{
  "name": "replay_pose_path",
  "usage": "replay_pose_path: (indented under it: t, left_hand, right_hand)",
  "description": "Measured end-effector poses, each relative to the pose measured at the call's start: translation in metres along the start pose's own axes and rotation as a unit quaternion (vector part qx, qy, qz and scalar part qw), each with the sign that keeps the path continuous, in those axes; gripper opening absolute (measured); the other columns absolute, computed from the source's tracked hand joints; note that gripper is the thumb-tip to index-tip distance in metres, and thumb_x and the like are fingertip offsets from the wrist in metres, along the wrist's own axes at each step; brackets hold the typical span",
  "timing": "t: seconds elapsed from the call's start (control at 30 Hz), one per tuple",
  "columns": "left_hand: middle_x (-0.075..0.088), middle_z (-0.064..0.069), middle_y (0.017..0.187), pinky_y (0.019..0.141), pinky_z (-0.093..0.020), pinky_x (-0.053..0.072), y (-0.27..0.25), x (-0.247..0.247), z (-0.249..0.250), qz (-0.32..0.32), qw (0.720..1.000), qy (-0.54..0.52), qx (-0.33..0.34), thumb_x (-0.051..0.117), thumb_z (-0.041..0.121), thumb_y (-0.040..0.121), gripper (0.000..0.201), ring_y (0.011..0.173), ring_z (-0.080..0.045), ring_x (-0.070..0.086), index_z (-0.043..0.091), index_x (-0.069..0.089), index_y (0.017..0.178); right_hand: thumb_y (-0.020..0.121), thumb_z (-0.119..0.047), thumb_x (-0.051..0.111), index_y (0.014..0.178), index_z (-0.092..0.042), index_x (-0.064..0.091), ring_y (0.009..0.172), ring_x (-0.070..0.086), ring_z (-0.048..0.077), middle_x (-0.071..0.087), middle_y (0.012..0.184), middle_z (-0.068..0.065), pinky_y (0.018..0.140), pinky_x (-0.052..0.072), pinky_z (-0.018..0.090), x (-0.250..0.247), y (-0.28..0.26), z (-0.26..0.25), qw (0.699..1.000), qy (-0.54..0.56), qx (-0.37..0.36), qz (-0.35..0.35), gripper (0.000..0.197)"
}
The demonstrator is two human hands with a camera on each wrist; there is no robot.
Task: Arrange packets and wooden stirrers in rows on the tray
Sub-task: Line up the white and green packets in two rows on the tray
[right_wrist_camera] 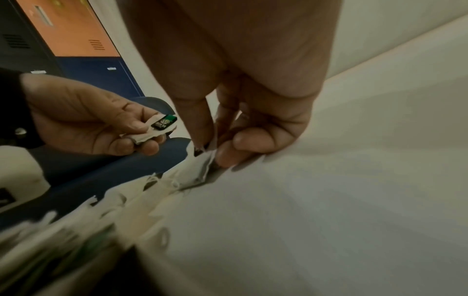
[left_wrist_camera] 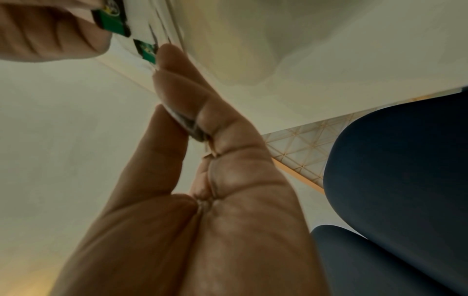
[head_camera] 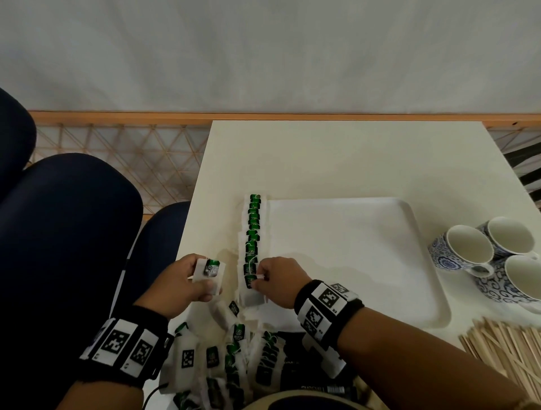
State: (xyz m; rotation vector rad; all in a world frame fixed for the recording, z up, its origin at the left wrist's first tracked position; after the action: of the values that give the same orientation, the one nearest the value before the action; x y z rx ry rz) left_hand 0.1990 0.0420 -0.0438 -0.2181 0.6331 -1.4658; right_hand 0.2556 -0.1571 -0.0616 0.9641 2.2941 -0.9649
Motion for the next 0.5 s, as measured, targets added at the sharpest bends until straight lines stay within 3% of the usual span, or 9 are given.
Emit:
replay_pose_path:
  t: [0.23,0.33,0.4,0.5]
  left_hand:
    - [0.068,-0.016,0.102,0.063,-0.028,0.057,-0.002,0.0,0.001,0.003,1.0,-0.012,-0.007,0.064,-0.01,0.082,0.026,0.083,-0.031,0.072,0.006,0.059,0.102]
    - [0.067,-0.015,0.104,0.066,-0.031,0.058,-0.003,0.003,0.001,0.002,1.0,-0.015,-0.012,0.066,-0.01,0.08,0.028,0.089,-0.035,0.069,0.006,0.059,0.102]
    - [0.069,-0.012,0.101,0.07,-0.036,0.059,-0.004,0.006,0.004,-0.004,1.0,-0.009,-0.011,0.067,-0.01,0.079,0.028,0.09,-0.035,0.068,0.007,0.059,0.101]
    - [0.072,-0.006,0.088,0.072,-0.041,0.059,-0.006,0.011,0.011,-0.01,1.0,0.0,0.002,0.073,-0.005,0.075,0.032,0.08,-0.029,0.068,0.01,0.06,0.1]
  right_hand:
    - [0.092,-0.031,0.056,0.094,-0.008,0.06,0.088,0.055,0.022,0.057,0.089,0.004,0.074,0.045,0.03,-0.004,0.001,0.001,0.999,0.008,0.035,0.012,0.024]
    - [0.09,-0.036,0.059,0.092,-0.015,0.051,0.086,0.051,0.019,0.054,0.091,0.0,0.065,0.041,0.025,0.0,0.001,0.003,0.998,0.02,0.052,0.015,0.022]
    - [0.087,-0.044,0.062,0.092,-0.017,0.046,0.078,0.051,0.017,0.053,0.085,-0.002,0.056,0.036,0.023,-0.001,-0.001,0.002,0.997,0.043,0.057,0.039,0.031]
    - [0.088,-0.06,0.053,0.093,-0.016,0.054,0.077,0.054,0.014,0.059,0.083,-0.003,0.063,0.042,0.025,-0.008,-0.004,-0.009,0.995,0.078,0.008,0.069,0.044]
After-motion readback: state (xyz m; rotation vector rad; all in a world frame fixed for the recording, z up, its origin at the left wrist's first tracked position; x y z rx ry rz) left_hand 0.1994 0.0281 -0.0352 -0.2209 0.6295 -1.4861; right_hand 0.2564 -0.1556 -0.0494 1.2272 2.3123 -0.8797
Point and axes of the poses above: each hand's wrist, its own y-axis towards the middle knuckle, its own x-axis out of the palm, z = x × y, the point moved 3 cm from there along y, towards the middle knuckle
